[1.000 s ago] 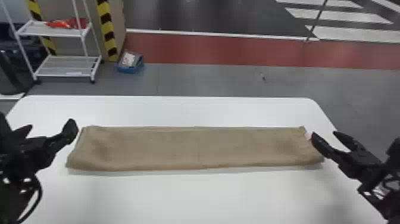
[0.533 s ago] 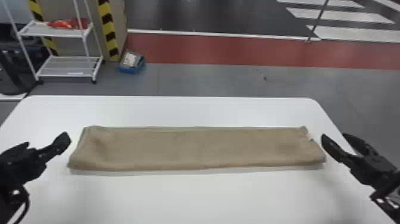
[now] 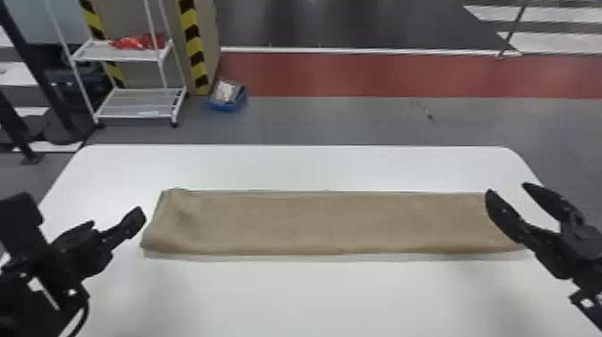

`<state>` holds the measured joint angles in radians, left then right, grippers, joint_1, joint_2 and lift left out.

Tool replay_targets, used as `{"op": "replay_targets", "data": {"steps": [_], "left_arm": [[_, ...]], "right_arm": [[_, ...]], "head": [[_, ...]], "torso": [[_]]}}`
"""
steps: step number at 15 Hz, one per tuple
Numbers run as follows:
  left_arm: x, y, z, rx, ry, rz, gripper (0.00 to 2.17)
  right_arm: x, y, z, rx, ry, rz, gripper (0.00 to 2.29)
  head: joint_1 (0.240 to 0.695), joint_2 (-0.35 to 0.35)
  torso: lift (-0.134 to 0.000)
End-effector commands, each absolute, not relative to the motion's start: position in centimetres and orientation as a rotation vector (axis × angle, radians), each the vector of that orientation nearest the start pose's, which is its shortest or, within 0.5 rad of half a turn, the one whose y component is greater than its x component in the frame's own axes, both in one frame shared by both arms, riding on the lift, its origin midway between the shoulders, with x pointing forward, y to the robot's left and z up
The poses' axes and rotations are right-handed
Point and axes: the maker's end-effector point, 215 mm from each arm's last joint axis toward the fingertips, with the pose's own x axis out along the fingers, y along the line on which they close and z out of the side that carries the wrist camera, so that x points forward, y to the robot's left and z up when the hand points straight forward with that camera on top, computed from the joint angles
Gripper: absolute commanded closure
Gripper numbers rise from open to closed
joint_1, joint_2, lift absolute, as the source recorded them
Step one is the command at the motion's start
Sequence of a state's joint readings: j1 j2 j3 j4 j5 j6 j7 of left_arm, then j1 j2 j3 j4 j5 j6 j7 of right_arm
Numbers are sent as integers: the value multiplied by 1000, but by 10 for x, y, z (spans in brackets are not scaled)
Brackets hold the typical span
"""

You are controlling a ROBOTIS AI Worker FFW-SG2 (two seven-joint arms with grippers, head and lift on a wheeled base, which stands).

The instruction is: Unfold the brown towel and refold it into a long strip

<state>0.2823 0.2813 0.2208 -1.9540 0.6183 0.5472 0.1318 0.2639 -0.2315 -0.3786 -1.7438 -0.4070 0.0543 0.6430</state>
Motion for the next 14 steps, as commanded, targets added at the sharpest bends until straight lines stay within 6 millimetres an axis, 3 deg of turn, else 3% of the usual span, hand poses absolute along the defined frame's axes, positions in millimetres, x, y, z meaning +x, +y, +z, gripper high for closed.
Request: {"op": "replay_targets", "data": {"steps": [1,4,6,8,12,14], "left_arm": [[487,364,-406,-262,397,122,107],[485,366,-408,-235,402,122,103],[484,366,-410,-211,405,125,103],[482,352,-407,-184,400,108,103],[476,304,-386,-155,302,68,100],[475,279,-359,-127,187,55,100]], "right_arm": [[486,-352,-331,115,11,340,194],[489,-352,-361,127,170,350,194],[488,-347,-360,119,193,352,184],[482,-333,-356,119,189,356,110],[471,-270,-352,108,186,385,124],[467,-237,-361,113,201,404,130]], "head": [[695,3],[695,13],[695,16],[695,18],[695,25],[695,36]], "torso": [[-125],[-125],[-125],[-125],[-125],[-125]]}}
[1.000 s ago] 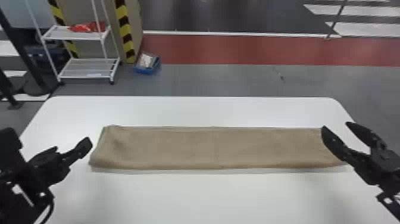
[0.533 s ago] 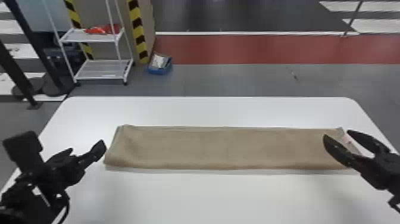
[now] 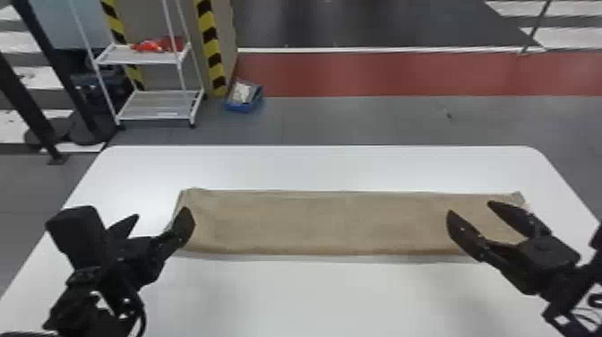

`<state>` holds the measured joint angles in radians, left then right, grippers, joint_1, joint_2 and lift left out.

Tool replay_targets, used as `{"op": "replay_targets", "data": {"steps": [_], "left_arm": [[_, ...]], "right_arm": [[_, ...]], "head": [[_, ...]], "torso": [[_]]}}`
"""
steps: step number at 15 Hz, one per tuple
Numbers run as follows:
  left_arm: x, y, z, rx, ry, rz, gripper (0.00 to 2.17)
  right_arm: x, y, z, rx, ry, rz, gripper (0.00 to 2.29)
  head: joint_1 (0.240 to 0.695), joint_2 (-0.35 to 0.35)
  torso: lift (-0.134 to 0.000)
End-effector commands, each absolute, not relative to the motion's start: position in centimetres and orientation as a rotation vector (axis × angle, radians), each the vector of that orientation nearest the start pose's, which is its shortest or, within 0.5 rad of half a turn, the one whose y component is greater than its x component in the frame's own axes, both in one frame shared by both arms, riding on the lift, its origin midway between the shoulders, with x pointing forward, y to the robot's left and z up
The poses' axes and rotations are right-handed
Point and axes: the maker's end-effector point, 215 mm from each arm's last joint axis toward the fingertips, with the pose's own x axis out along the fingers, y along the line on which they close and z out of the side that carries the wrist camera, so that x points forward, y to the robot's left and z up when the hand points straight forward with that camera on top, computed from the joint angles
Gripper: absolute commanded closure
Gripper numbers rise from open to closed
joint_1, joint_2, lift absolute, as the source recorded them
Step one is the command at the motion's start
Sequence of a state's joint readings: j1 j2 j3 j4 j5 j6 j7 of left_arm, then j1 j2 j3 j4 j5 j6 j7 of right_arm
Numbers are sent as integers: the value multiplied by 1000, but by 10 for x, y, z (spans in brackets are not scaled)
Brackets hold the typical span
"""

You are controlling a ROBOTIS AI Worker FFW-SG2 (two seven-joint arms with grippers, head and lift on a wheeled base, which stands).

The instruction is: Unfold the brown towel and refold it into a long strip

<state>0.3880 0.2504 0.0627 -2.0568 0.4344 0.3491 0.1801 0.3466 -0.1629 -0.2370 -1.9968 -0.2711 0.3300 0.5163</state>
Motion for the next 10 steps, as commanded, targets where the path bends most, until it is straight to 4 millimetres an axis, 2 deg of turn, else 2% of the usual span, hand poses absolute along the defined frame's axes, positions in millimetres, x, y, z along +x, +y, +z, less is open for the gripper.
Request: {"op": "replay_targets", "data": {"steps": [1,3,7,10], "left_arm": [[472,264,-349,-96,137,53,100],[468,245,-331,-73,64,54,100],[450,232,-305,-60,-51,89,100],[441,222,-312,-35,-37,72,100]], "right_arm": [[464,-224,-363,117,197,403,134],[460,-205,-361,114,171,398,134],[448,-187,-342,88,85,382,134],[432,-186,-325,89,10,351,137]], "head": [[695,41],[695,51],[695,52],[695,51]], "torso": [[-125],[-125],[-125],[-125]]}}
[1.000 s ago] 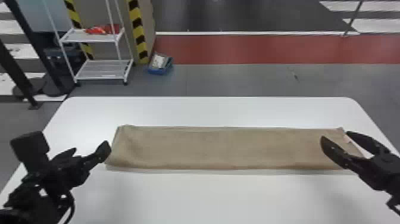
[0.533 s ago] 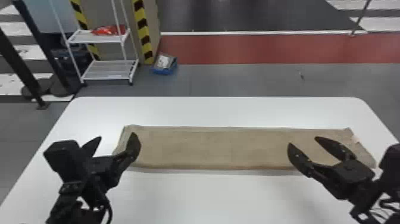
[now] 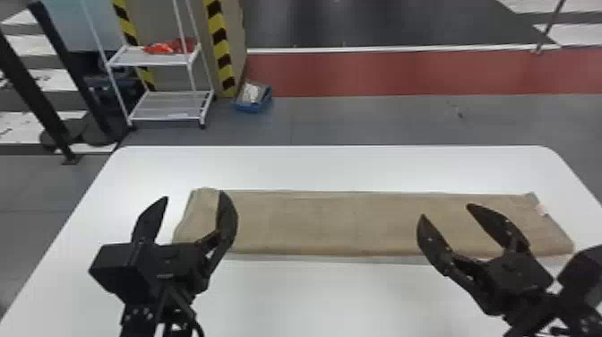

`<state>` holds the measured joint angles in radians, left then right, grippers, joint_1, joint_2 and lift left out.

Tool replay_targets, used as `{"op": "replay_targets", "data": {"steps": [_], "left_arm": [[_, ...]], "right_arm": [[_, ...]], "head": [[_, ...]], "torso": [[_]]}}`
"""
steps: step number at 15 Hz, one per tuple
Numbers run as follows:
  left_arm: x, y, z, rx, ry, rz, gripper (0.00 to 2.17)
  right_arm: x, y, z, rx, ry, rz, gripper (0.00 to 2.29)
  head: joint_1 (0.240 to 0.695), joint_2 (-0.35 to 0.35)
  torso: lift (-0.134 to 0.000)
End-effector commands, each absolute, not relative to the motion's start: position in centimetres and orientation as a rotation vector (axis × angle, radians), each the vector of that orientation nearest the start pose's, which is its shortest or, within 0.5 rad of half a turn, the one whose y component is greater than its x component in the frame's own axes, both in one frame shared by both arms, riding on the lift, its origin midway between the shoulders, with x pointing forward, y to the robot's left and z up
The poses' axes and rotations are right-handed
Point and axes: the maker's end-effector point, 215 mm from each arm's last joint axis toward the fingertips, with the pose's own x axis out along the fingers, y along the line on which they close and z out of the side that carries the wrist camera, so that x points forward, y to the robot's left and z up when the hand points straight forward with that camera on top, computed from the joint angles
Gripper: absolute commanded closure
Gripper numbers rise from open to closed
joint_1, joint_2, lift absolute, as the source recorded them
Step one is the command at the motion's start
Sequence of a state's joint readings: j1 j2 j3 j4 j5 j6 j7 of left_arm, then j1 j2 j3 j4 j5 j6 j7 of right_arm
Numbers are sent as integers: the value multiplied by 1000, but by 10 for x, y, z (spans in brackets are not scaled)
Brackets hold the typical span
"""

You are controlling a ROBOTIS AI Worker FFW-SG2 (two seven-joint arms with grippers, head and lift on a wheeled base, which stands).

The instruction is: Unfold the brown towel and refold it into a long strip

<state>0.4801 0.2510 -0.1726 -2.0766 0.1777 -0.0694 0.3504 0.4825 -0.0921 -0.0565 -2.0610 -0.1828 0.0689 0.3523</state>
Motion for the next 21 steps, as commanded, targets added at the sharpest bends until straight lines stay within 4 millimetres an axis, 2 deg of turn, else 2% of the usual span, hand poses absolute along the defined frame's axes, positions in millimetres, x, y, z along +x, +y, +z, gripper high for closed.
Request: {"op": "replay_targets", "data": {"steps": [1,3,5,9,12,14,17,21], "left_arm": [[438,221,-316,-19,-29,73,100],[434,220,-321,-15,-21,69,100],[429,220,-319,-5,-21,68,100],[422,223,-311,3,-30,66,100],[422,223,-300,11,-31,63,100],[425,235,-295,20,-32,83,100],[429,259,-292,19,-28,116,100],[436,273,-285,25,-38,128,100]], "right_arm": [[425,-184,-322,93,-7,345,137],[414,-186,-317,123,-39,321,137],[409,-190,-321,144,-36,291,137],[412,-197,-324,168,-28,230,137],[413,-191,-318,168,-8,242,137],[414,-185,-309,158,-19,247,137],[416,-184,-310,154,-6,232,137],[424,-174,-310,148,9,237,140]], "head": [[695,50],[695,48],[695,44],[695,36],[695,35],[695,43],[695,66],[695,110]], "torso": [[-125],[-125],[-125],[-125],[-125],[-125],[-125],[-125]]}}
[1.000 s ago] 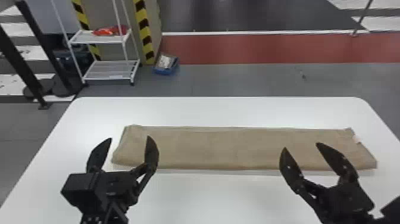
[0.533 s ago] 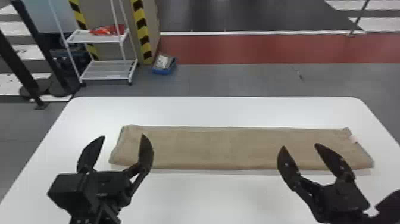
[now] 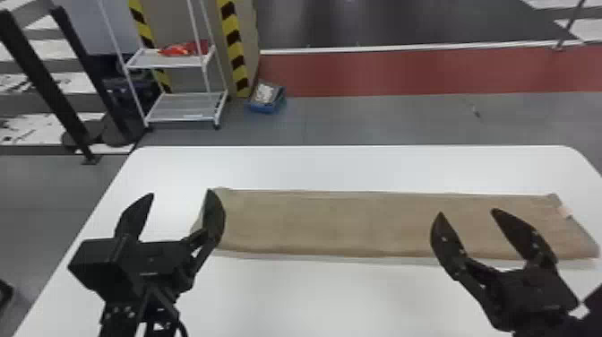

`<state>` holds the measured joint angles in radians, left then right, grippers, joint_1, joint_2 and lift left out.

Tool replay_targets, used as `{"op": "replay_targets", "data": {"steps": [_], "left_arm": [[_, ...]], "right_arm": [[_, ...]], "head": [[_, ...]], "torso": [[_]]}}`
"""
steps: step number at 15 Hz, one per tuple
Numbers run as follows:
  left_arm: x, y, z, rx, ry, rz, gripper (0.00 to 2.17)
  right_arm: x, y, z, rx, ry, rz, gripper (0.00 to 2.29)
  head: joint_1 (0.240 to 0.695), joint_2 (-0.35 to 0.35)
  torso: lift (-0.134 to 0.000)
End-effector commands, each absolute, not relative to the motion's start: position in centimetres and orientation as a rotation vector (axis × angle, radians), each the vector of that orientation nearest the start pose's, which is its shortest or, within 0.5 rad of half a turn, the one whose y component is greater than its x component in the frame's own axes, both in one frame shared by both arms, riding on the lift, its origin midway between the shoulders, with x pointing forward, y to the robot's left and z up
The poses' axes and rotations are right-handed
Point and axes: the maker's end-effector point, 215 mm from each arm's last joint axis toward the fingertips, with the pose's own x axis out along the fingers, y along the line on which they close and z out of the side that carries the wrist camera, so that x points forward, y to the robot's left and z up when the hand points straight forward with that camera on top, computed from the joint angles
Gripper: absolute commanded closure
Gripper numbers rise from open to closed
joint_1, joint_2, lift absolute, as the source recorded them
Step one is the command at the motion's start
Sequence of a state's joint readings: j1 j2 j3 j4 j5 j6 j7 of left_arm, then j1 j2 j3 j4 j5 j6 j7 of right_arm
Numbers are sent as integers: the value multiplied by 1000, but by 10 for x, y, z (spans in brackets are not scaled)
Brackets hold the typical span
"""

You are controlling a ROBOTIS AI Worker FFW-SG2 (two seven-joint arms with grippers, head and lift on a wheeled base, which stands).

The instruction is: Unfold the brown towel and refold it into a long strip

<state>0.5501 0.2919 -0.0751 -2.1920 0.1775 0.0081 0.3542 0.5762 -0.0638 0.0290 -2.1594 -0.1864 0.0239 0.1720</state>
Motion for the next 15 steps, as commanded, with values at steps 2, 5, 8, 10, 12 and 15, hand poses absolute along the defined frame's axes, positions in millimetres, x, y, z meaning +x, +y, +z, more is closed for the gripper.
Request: {"op": "replay_targets", "data": {"steps": [2,5,8,10,12,15], "left_arm": [[439,275,-284,22,-39,128,100],[443,274,-287,20,-30,126,100],[444,273,-286,15,-32,123,100],[445,272,-285,13,-32,120,100],[444,272,-285,14,-32,125,100],[442,271,-286,11,-30,125,100]], "right_arm": [[426,-174,-311,149,15,232,140],[427,-176,-311,145,14,215,140],[425,-177,-308,146,11,215,140],[424,-177,-310,146,14,215,140],[424,-178,-310,147,16,217,137],[423,-178,-310,149,16,218,140]], "head": [[695,122],[695,128],[695,127],[695,125],[695,123],[695,123]], "torso": [[-125],[-125],[-125],[-125],[-125],[-125]]}}
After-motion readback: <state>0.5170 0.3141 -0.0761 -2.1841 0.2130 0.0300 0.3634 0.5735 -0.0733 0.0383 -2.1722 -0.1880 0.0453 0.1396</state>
